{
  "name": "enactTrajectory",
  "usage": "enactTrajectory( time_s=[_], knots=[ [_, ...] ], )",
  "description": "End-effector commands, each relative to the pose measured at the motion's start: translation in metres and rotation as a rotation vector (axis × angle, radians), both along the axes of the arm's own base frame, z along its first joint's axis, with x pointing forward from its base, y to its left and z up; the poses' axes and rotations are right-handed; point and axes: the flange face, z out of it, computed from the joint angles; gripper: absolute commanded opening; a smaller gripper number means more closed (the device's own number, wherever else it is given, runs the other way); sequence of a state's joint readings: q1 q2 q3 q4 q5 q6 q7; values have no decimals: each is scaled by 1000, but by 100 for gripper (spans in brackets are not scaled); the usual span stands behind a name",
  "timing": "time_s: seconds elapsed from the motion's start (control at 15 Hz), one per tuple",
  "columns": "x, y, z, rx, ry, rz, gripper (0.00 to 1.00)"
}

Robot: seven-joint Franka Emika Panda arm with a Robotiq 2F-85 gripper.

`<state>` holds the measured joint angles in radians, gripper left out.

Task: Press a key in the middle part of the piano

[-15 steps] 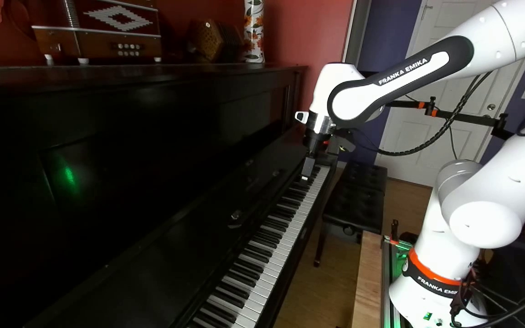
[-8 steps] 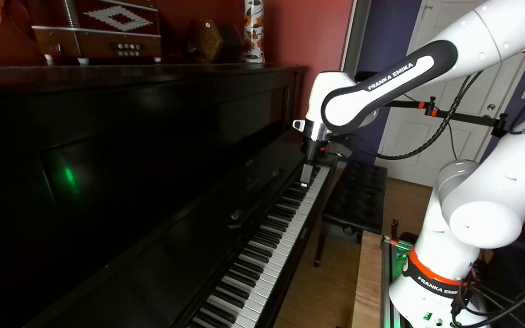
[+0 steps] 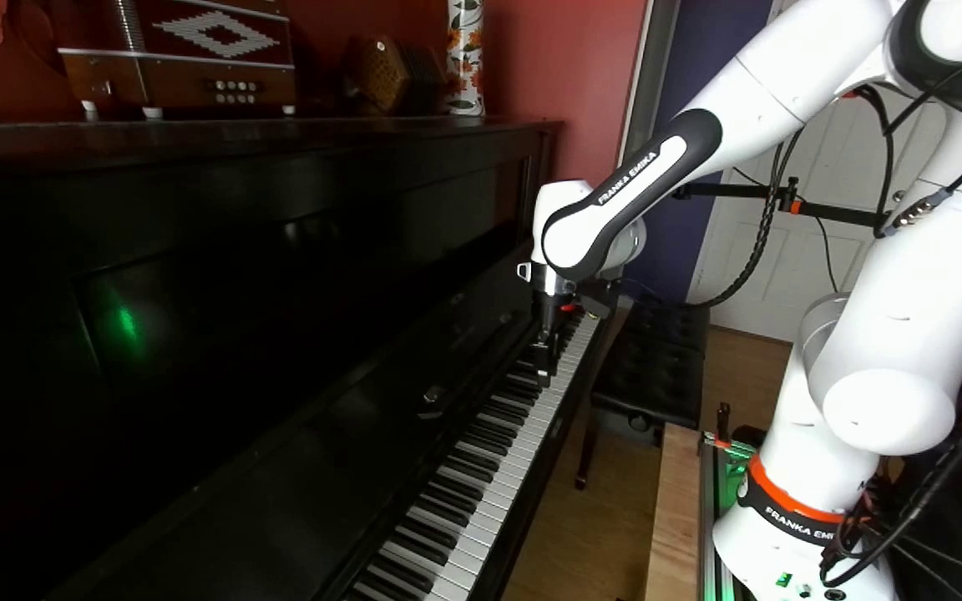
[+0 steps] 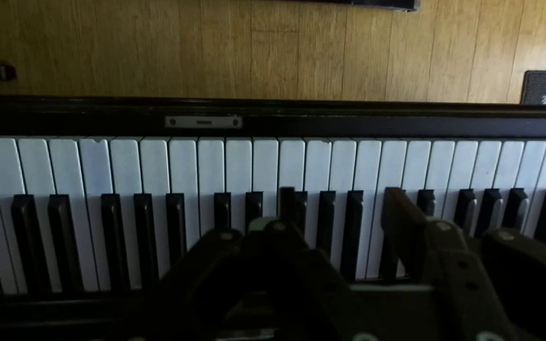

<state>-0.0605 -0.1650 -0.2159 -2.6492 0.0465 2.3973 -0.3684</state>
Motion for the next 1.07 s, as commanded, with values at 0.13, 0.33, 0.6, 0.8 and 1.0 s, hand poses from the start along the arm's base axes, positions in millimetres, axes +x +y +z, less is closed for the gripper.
enactTrajectory(
  time_s=[0.13, 0.33, 0.6, 0.8, 1.0],
  knots=[
    [28, -17, -41, -32, -33, -54, 4],
    [36, -20, -61, -51, -53, -71, 0],
    [44, -20, -86, -71, -55, -79, 0],
    [49, -20, -100, -79, -62, -81, 0],
    [53, -19, -110, -79, -65, -78, 0]
  ],
)
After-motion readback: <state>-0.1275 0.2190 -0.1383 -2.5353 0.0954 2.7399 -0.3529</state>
